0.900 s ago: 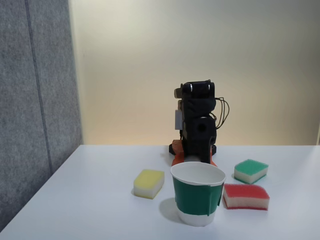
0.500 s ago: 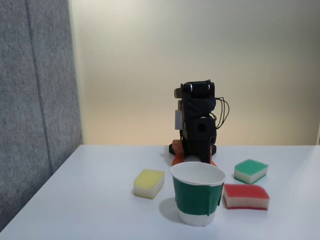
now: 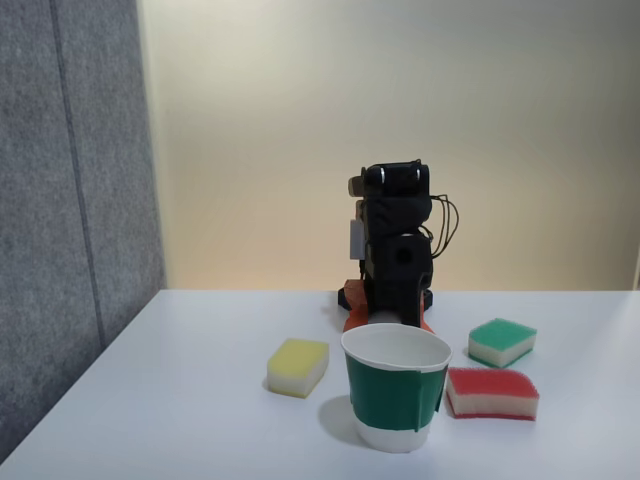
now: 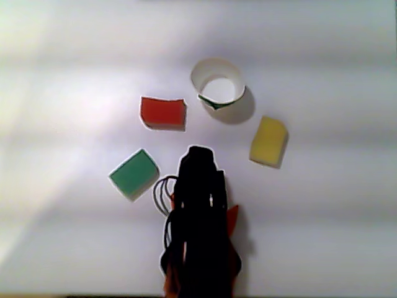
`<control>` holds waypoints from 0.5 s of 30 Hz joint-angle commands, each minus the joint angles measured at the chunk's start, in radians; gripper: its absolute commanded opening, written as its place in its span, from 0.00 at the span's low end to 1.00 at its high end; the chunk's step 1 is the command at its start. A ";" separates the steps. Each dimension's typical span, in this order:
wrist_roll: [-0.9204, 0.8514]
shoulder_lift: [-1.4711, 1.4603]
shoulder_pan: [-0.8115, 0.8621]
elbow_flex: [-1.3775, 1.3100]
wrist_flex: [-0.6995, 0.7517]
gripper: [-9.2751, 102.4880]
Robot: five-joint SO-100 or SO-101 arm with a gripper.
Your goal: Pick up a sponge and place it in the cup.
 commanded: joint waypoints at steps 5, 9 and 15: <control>0.008 0.021 -0.006 0.046 0.018 0.08; 0.006 0.021 -0.002 0.046 0.018 0.08; 0.006 0.021 -0.002 0.046 0.018 0.14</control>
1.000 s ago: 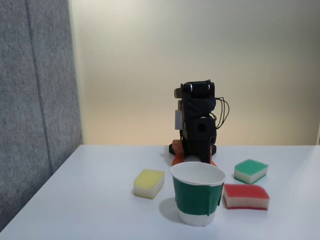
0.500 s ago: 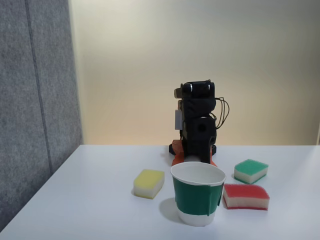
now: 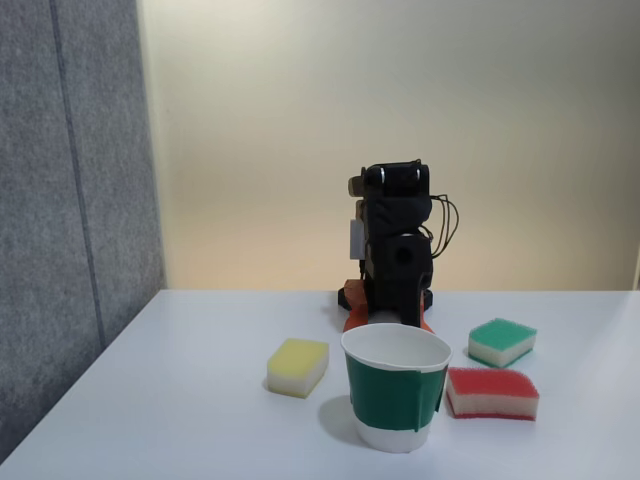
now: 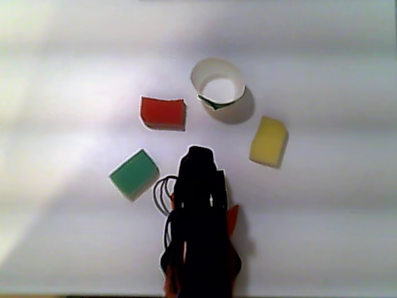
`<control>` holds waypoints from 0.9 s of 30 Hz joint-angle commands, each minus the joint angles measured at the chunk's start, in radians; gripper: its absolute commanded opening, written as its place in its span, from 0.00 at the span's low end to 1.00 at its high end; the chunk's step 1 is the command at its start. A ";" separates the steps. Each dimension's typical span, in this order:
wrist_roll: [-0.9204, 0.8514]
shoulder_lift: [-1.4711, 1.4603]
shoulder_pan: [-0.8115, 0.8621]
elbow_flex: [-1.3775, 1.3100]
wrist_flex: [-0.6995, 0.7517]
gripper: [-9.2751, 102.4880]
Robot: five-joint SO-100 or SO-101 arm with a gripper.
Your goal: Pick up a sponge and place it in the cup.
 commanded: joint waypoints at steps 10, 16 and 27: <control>0.014 0.020 -0.011 0.044 -0.020 0.08; 0.092 0.021 -0.029 -0.032 -0.011 0.08; -0.210 -0.769 0.067 -0.667 -0.003 0.08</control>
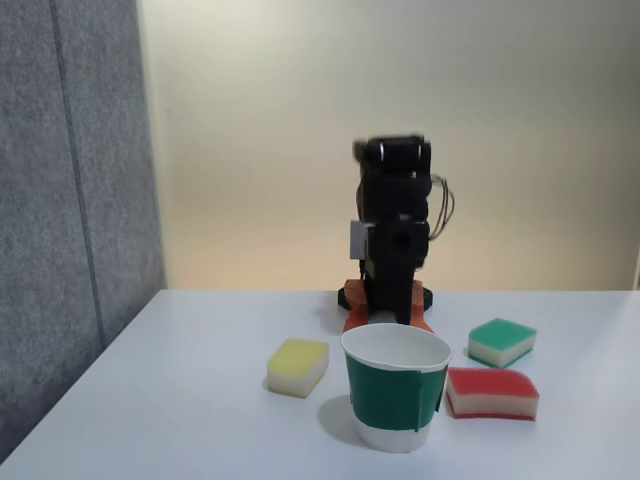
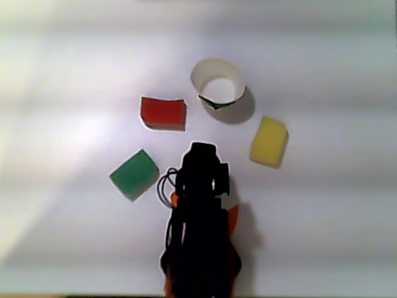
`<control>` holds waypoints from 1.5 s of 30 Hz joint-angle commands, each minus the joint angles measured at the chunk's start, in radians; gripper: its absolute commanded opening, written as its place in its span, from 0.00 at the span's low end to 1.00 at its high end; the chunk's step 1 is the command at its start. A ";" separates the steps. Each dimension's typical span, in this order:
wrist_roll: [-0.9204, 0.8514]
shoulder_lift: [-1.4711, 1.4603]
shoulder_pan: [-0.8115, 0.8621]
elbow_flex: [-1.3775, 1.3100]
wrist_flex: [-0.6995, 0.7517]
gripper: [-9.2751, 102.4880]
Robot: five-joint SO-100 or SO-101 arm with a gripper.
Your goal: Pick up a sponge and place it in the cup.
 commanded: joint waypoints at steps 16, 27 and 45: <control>0.063 -0.701 -0.278 -0.785 0.164 0.08; -0.026 -0.907 -0.273 -0.980 0.123 0.13; -0.118 -1.005 -0.279 -0.940 -0.097 0.49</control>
